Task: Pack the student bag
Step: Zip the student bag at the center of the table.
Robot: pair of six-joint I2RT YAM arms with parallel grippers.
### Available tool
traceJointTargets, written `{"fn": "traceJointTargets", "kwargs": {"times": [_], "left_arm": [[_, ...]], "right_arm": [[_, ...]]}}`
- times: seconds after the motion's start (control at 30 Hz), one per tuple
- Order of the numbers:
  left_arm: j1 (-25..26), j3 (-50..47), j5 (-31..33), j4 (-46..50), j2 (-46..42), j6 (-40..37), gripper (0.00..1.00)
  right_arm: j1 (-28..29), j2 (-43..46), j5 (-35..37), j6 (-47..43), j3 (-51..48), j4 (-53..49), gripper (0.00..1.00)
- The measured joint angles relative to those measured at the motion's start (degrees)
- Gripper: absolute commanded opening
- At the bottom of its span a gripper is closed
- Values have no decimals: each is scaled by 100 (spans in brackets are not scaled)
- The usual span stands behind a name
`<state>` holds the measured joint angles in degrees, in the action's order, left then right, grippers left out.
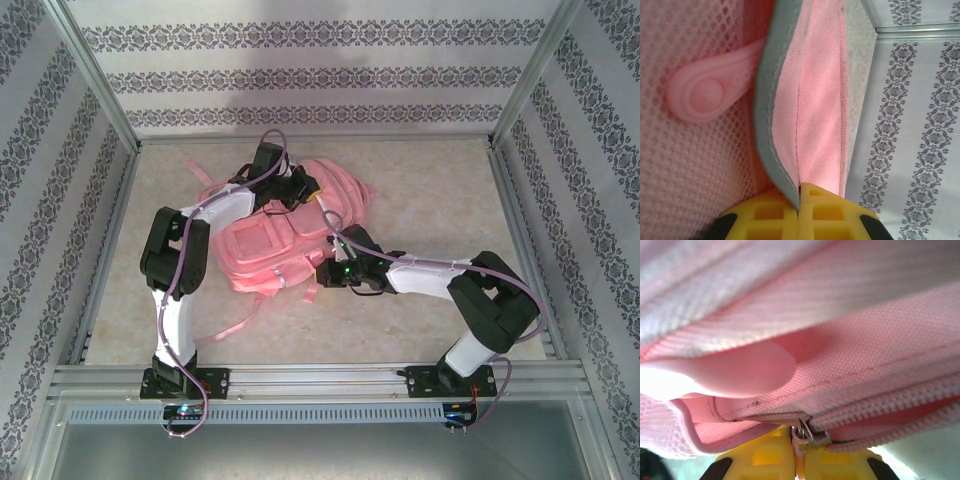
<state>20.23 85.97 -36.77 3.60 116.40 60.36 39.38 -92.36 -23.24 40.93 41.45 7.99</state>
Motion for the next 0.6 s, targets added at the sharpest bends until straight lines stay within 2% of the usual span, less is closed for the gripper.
{"fn": "traceJointTargets", "kwargs": {"times": [0.07,0.2,0.43,0.6], "left_arm": [[-22,11,-2,256,-87,-173,33],[-76,-61,136,911,-605,-503,47],[-109,-925,540,1676,-2494,-785,59],[-68,-2284,1113,2186,-4068,-776,66]], "right_arm": [[-192,-107,-518,262,-179,529,0],[-402,-540,-1296,756,-352,1421,0],[-442,-748,-1805,1198,-481,2170,0],[-439,-678,-1792,1311,-560,2232,0]]}}
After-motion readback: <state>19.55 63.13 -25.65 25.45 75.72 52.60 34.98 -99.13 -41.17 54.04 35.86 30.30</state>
